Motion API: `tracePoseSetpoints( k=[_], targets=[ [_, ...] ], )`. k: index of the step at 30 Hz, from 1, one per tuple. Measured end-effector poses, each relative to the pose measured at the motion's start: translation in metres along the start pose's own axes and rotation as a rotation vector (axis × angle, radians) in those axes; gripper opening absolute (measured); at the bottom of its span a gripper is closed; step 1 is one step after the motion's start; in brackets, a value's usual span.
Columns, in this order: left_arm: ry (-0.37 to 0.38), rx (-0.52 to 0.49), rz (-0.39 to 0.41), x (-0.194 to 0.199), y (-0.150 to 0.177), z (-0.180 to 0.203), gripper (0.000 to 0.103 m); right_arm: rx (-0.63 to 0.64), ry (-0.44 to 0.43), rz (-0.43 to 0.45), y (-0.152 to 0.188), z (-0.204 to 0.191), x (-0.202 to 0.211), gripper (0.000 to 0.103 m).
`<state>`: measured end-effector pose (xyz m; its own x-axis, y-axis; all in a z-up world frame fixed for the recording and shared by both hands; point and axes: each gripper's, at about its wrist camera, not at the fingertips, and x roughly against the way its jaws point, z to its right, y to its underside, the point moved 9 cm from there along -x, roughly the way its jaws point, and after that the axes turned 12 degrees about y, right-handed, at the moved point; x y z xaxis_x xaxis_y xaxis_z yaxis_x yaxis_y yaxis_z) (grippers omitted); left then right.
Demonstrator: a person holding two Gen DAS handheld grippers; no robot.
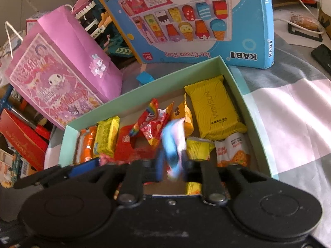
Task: Organize snacks
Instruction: 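Place the red foil candy and pink-blue packet into the tray and release, then move both open tools back over the remaining snacks beside the tray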
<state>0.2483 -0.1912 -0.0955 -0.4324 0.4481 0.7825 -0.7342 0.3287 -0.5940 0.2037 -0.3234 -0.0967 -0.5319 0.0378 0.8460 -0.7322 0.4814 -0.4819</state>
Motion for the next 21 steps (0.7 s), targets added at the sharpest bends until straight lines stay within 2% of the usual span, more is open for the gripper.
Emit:
tracePoseSetpoints(
  k=[2,4,7,8,21],
  targets=[
    [-0.031,-0.008,0.025,0.006,-0.002,-0.003,0.103,-0.009,-0.004,0.027,-0.004,0.001,0.009,0.077],
    [-0.026,-0.001,0.011,0.008,0.0,-0.004,0.103,-0.005,0.0,0.056,-0.008,0.001,0.018,0.09],
    [-0.024,0.017,0.005,0.014,0.004,-0.005,0.103,0.007,-0.002,0.078,-0.008,-0.001,0.03,0.1],
    [-0.023,0.021,0.007,0.017,0.006,-0.004,0.103,0.015,0.002,0.087,-0.008,-0.001,0.034,0.103],
    [-0.014,0.021,0.042,0.068,0.025,0.013,0.103,0.039,0.01,0.098,0.026,-0.004,0.075,0.103]
  ],
)
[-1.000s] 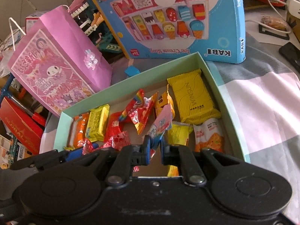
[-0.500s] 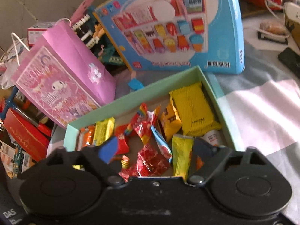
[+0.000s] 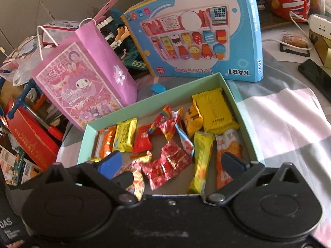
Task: Organize snacks
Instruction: 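Move both open tools back over the remaining snacks beside the tray, then grasp the floral candy packet with the left tool while the right grasps the brown chocolate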
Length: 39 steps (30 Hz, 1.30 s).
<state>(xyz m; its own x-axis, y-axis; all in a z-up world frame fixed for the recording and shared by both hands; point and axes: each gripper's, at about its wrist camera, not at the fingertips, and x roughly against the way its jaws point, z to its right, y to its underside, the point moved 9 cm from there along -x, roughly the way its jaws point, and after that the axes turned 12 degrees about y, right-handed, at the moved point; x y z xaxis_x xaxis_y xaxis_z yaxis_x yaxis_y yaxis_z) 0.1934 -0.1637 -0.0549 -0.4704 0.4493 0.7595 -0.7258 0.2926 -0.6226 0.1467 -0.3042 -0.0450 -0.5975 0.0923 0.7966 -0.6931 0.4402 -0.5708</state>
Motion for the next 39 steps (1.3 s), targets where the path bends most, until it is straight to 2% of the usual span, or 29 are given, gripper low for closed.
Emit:
tracePoseSetpoints(
  k=[7,15,20,26,28,32,39],
  targets=[
    [0.01,-0.006,0.007,0.025,0.016,0.007,0.103,-0.006,-0.012,0.007,0.02,0.005,0.026,0.103],
    [0.01,0.011,-0.03,0.034,0.048,0.002,0.103,-0.022,-0.008,-0.023,0.045,0.013,0.034,0.103],
    [0.012,0.049,-0.066,0.031,0.071,-0.007,0.103,-0.032,-0.003,-0.057,0.064,0.018,0.028,0.103],
    [-0.003,0.119,-0.117,0.01,0.102,-0.014,0.103,-0.085,0.036,-0.094,0.089,0.033,0.014,0.103],
    [-0.009,0.127,-0.131,0.002,0.107,-0.013,0.099,-0.11,0.053,-0.105,0.095,0.041,0.008,0.103],
    [0.006,0.15,-0.146,-0.014,0.112,-0.009,0.085,-0.128,0.082,-0.125,0.105,0.052,-0.003,0.103],
    [0.01,0.164,-0.158,-0.037,0.11,-0.004,0.075,-0.152,0.083,-0.158,0.111,0.06,-0.019,0.103]
  ],
)
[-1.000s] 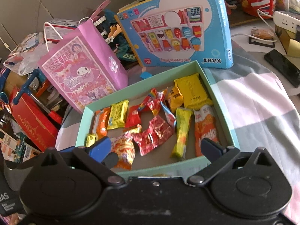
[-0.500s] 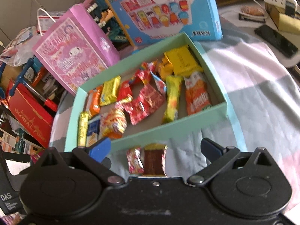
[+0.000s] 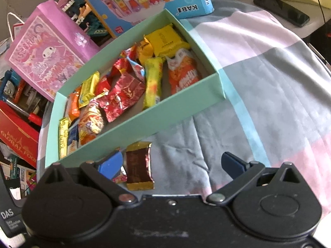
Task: Organize snacks
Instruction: 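Grasp the floral candy packet with the left tool while the right grasps the brown chocolate, then lower the floral packet and brown chocolate into the tray and release both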
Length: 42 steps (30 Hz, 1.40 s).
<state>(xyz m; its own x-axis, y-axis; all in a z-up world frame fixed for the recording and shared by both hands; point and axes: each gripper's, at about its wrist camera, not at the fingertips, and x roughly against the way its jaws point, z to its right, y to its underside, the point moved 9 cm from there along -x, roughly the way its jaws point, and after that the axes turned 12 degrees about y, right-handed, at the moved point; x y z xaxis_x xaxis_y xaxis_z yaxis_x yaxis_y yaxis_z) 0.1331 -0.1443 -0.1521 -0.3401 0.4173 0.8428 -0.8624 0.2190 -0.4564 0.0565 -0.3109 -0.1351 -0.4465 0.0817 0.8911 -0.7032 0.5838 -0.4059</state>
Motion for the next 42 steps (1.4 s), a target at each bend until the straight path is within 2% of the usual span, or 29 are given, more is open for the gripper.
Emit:
tracePoseSetpoints(
  k=[2,4,5,6,14,19,27,29,30,32,34,42],
  targets=[
    [0.004,-0.007,-0.002,-0.005,-0.001,0.002,0.07,-0.003,-0.001,-0.004,-0.001,0.001,-0.003,0.103],
    [-0.005,-0.033,0.02,-0.005,-0.002,0.002,0.054,-0.002,-0.003,-0.01,-0.001,0.0,-0.005,0.101],
    [-0.01,-0.049,0.024,-0.005,-0.003,0.003,0.035,0.001,-0.004,-0.014,0.0,-0.001,-0.007,0.099],
    [-0.017,-0.065,0.024,-0.004,-0.004,0.002,0.023,0.004,-0.005,-0.016,0.001,-0.003,-0.008,0.097],
    [0.017,-0.049,0.009,0.017,0.007,-0.033,0.022,0.145,-0.001,0.01,0.014,-0.042,-0.013,0.059],
    [0.045,-0.002,0.013,0.028,0.014,-0.054,0.022,0.243,0.036,0.011,0.029,-0.072,-0.021,0.059],
    [0.087,0.009,0.034,0.031,0.017,-0.06,0.023,0.394,0.184,0.104,0.036,-0.099,-0.029,0.059],
    [0.097,0.017,0.039,0.031,0.018,-0.061,0.023,0.441,0.222,0.138,0.037,-0.102,-0.031,0.055],
    [0.101,0.02,0.04,0.032,0.018,-0.062,0.023,0.457,0.227,0.154,0.038,-0.101,-0.03,0.053],
    [0.107,0.024,0.044,0.032,0.019,-0.063,0.023,0.481,0.225,0.167,0.039,-0.105,-0.029,0.042],
    [0.105,0.022,0.045,0.033,0.018,-0.062,0.023,0.49,0.219,0.158,0.039,-0.106,-0.027,0.036],
    [0.132,-0.002,0.038,0.043,0.019,-0.049,0.022,0.358,0.139,0.094,0.034,-0.075,-0.009,0.036]
  ],
)
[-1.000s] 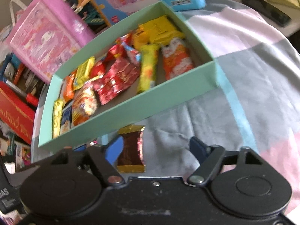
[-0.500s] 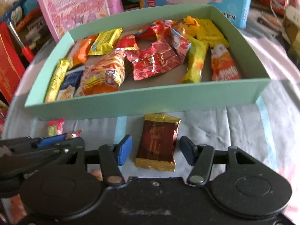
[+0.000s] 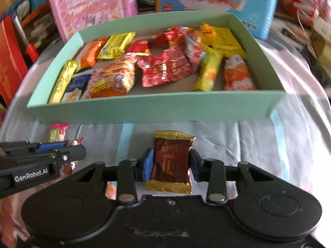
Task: Organize snacks
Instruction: 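Lower the floral packet and brown chocolate into the tray and release both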
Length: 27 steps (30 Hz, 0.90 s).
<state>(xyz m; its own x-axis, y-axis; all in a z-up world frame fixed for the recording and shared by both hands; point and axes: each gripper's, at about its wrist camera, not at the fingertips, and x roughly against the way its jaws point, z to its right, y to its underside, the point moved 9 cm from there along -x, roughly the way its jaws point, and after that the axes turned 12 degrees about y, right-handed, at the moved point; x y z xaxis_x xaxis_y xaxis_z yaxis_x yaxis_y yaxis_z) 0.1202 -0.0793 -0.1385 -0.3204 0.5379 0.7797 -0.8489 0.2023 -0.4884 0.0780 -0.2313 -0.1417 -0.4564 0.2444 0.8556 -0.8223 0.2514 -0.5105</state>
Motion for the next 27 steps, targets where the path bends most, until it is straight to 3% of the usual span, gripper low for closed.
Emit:
tracePoseSetpoints(
  k=[5,12,18,27],
  targets=[
    [0.028,-0.066,0.039,0.015,-0.021,0.029,0.022,-0.101,-0.071,0.022,-0.011,0.027,0.024,0.036],
    [0.034,-0.161,0.091,0.008,-0.075,0.072,0.022,-0.243,-0.171,0.076,-0.067,0.053,0.041,0.036],
    [0.029,-0.154,0.039,-0.025,-0.094,0.083,0.022,-0.285,-0.211,0.06,-0.099,0.055,0.023,0.036],
    [0.012,-0.173,-0.006,-0.052,-0.095,0.083,0.022,-0.285,-0.215,0.028,-0.108,0.045,-0.005,0.037]
  ],
)
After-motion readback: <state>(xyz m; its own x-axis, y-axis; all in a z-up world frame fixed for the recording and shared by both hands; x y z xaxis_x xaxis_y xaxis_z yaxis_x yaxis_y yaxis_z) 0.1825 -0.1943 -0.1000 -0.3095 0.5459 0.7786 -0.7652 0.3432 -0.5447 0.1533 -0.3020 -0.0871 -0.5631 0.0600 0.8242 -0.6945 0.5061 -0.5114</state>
